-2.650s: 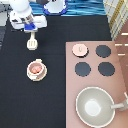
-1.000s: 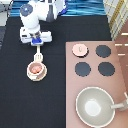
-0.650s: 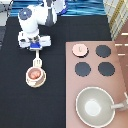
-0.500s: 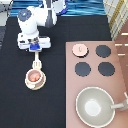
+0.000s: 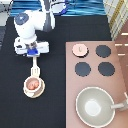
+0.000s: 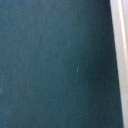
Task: Take the lid off the pot, put the pot on the plate, and use the tool to push the pot to the front of the table.
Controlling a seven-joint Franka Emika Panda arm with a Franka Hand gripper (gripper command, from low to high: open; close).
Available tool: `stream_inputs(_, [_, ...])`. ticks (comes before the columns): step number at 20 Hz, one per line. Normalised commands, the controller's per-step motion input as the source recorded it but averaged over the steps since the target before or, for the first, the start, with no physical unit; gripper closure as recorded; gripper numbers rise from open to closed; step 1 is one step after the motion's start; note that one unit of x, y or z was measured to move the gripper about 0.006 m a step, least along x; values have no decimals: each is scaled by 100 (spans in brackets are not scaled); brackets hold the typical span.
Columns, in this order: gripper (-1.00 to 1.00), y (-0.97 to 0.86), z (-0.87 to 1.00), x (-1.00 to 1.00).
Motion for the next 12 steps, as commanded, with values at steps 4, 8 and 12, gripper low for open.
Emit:
stream_inputs(4, [100,-36,46,-53])
stream_inputs(8, [100,-39,35,-37])
stream_inputs(12, [100,-19,18,59])
